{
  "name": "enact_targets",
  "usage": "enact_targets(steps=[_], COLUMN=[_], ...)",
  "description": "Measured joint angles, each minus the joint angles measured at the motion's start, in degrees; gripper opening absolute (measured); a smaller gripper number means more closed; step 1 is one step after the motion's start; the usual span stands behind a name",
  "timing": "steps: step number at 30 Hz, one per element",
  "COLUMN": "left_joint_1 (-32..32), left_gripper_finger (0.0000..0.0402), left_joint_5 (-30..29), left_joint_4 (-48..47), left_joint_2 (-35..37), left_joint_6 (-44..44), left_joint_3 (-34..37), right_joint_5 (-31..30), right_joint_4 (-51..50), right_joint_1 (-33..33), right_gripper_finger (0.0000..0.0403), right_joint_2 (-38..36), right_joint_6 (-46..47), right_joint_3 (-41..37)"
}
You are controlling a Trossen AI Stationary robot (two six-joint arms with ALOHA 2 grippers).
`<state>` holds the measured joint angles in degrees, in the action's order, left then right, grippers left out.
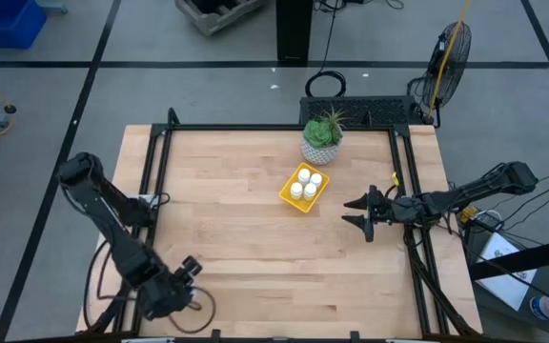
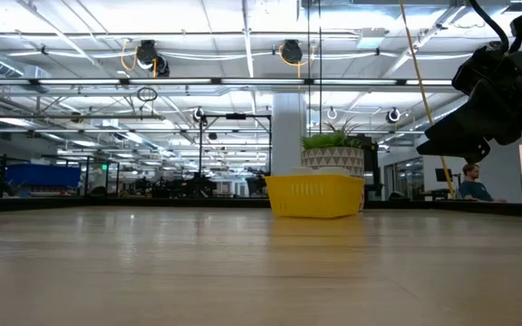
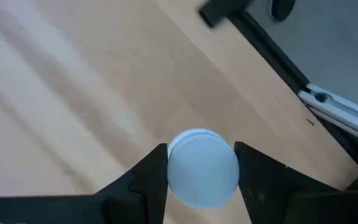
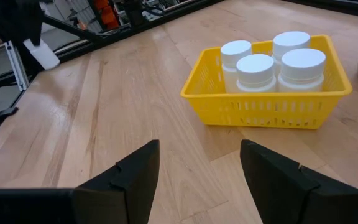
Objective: Pick and place pill bottles into a basket
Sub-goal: Put the white medicine bottle into the bin
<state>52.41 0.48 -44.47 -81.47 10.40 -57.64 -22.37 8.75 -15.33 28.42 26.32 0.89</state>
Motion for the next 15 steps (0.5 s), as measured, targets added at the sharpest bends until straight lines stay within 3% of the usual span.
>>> enact_targets(steps=[5,15], left_joint_1=[-8.4,-30.3], left_gripper_finger=[0.0166,0.0166], left_joint_5=[0.7,1.4], left_joint_4=[-6.6,-8.0], left_joint_2=[0.0,0.0], left_joint_6=[-5.0,-7.3], left_joint_3=[-8.4,-22.2], right_joint_5=[0.0,0.0], right_joint_4=[0.0,0.0], right_joint_1=[0.0,0.0], right_gripper_finger=[0.0215,0.0215], right_joint_2=[0.0,0.0], right_joint_6=[0.0,0.0], right_joint_3=[0.0,0.0])
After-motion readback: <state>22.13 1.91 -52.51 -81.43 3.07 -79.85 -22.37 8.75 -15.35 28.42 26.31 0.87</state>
